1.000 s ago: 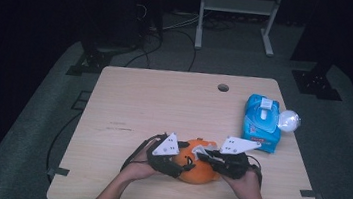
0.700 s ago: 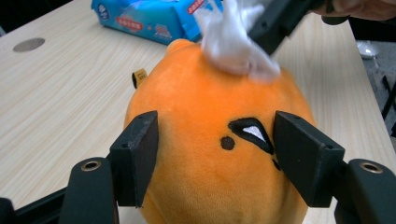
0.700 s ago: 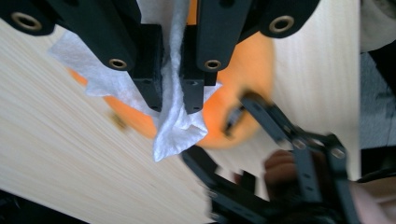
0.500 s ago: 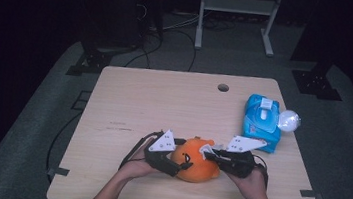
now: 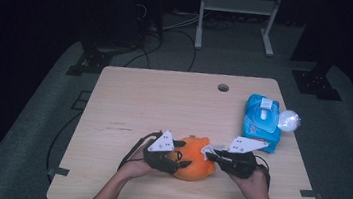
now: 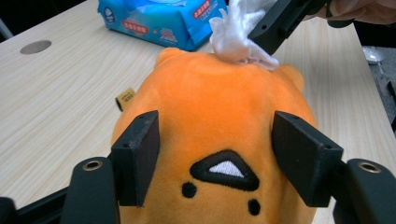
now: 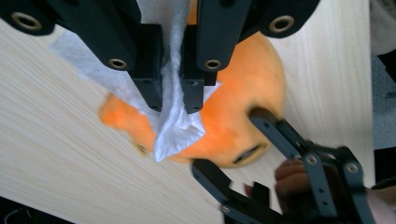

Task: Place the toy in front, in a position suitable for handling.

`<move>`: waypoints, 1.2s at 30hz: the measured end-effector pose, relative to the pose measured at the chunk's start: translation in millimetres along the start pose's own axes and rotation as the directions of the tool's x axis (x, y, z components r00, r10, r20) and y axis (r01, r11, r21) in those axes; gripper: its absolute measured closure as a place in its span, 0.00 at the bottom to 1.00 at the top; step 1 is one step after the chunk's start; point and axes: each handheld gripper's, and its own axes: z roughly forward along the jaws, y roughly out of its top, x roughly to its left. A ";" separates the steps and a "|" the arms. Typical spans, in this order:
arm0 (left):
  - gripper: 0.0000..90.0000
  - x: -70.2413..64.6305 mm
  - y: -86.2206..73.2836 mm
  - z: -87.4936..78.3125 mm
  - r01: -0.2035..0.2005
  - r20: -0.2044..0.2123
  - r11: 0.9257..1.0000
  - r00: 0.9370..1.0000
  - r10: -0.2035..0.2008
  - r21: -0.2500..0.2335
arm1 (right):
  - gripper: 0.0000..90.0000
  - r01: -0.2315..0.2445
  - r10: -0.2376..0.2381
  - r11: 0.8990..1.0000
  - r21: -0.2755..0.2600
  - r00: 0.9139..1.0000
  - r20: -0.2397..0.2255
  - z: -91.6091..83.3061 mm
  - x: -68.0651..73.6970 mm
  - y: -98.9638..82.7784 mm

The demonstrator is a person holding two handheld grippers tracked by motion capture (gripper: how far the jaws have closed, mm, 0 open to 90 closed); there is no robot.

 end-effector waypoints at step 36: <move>0.38 17.5 -8.2 -8.7 0.107 -0.021 0.994 0.994 -0.108 -0.020 | 0.91 -0.016 0.013 0.999 -0.031 0.997 -0.076 -1.7 6.5 -0.7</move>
